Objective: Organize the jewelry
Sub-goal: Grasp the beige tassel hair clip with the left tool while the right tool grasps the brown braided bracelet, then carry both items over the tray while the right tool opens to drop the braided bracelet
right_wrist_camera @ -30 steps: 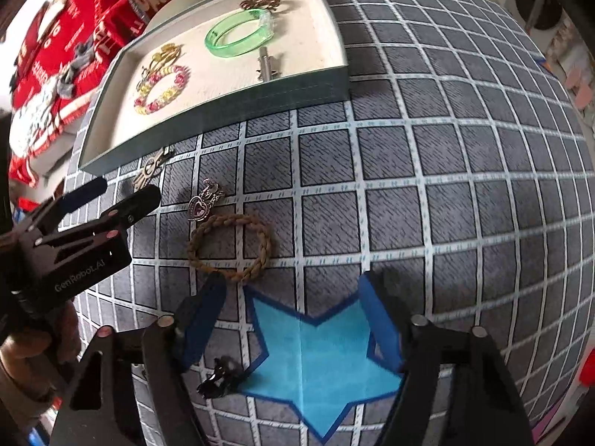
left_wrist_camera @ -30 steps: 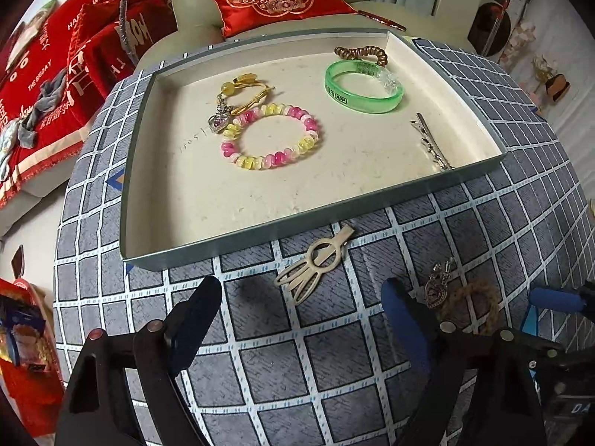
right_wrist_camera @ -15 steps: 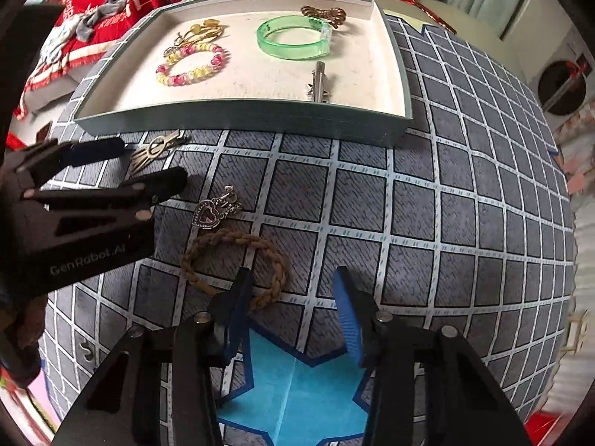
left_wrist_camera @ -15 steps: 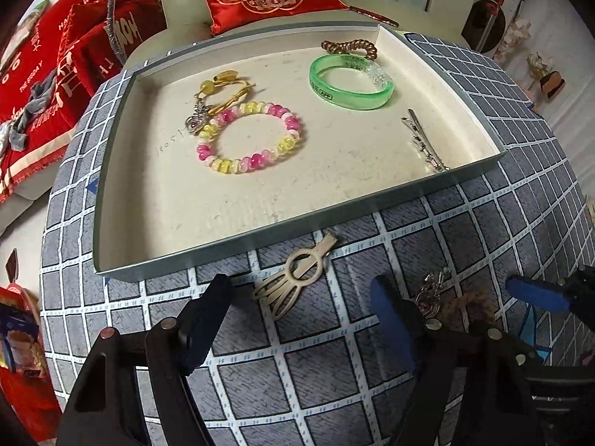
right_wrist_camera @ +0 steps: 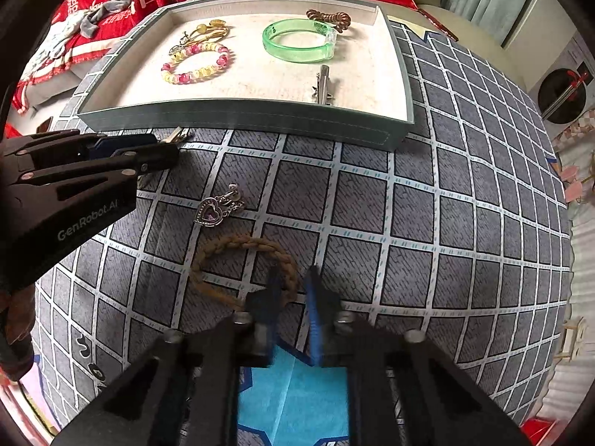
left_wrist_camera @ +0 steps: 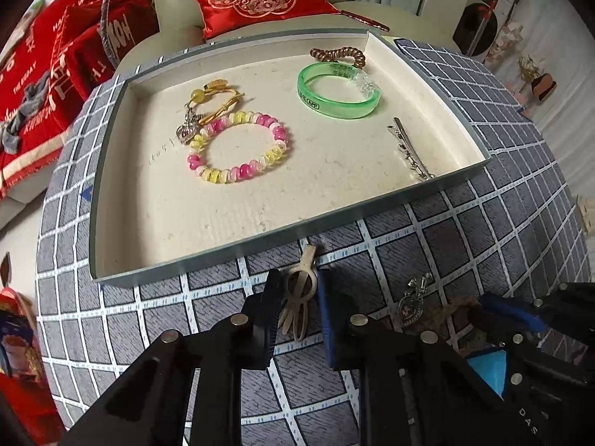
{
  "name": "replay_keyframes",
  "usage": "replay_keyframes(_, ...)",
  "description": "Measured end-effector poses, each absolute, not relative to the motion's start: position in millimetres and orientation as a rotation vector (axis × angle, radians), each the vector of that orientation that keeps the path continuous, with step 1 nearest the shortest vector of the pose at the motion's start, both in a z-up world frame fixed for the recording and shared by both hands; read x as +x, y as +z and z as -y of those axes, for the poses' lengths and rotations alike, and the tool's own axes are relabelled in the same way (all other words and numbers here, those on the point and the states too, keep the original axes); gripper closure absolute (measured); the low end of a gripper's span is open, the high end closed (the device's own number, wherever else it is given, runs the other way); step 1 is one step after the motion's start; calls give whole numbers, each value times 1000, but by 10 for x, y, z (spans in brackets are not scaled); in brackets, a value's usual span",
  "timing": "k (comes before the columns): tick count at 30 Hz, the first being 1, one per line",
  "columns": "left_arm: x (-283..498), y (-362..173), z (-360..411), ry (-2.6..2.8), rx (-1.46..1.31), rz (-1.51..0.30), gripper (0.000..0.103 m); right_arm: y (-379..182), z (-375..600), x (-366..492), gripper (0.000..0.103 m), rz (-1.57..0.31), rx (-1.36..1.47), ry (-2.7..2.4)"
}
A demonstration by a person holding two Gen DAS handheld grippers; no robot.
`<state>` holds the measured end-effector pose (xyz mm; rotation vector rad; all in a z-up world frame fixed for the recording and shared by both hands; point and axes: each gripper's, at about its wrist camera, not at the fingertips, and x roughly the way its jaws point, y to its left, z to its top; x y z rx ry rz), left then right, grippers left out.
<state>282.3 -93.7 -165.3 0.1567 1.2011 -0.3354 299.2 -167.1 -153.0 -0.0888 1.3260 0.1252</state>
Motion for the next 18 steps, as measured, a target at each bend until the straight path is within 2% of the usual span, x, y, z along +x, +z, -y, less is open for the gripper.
replay_keyframes(18,2505,-1336,624,-312,37,-1186,69,-1201,2106,2824,96,-1316,165,125)
